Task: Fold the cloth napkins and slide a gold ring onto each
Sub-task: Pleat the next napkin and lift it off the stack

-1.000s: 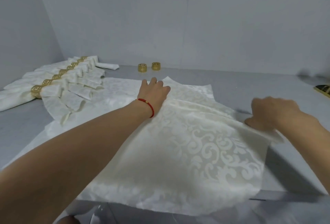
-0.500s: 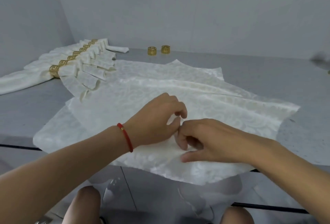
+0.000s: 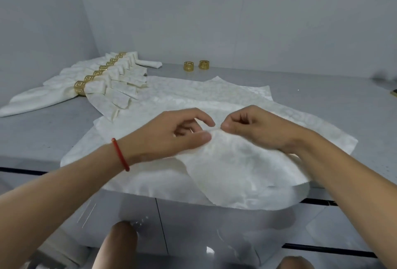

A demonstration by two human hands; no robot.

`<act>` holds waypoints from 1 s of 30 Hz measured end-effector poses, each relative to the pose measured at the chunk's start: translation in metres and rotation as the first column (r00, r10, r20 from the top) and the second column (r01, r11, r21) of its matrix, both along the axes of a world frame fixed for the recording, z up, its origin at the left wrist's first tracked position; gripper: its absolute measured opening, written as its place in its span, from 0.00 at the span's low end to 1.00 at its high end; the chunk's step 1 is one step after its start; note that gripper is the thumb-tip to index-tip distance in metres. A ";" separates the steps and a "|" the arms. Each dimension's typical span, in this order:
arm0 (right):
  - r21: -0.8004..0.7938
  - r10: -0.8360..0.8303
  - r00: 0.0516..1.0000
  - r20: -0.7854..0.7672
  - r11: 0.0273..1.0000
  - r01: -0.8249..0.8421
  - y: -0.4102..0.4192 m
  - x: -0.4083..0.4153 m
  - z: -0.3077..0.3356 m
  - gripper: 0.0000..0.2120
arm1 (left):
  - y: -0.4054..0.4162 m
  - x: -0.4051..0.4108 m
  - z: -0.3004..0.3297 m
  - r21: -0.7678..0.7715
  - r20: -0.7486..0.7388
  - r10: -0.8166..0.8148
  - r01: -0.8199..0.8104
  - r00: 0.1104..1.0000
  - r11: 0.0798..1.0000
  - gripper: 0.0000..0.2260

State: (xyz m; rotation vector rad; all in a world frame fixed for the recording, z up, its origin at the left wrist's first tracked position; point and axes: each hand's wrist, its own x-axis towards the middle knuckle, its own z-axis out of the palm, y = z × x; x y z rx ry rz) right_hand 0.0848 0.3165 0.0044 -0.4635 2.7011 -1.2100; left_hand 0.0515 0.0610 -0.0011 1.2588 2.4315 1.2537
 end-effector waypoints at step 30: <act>0.108 -0.124 0.982 0.141 0.988 0.109 0.043 0.000 -0.002 0.24 | -0.005 -0.080 0.025 -0.536 0.409 0.364 -0.103 0.837 0.838 0.07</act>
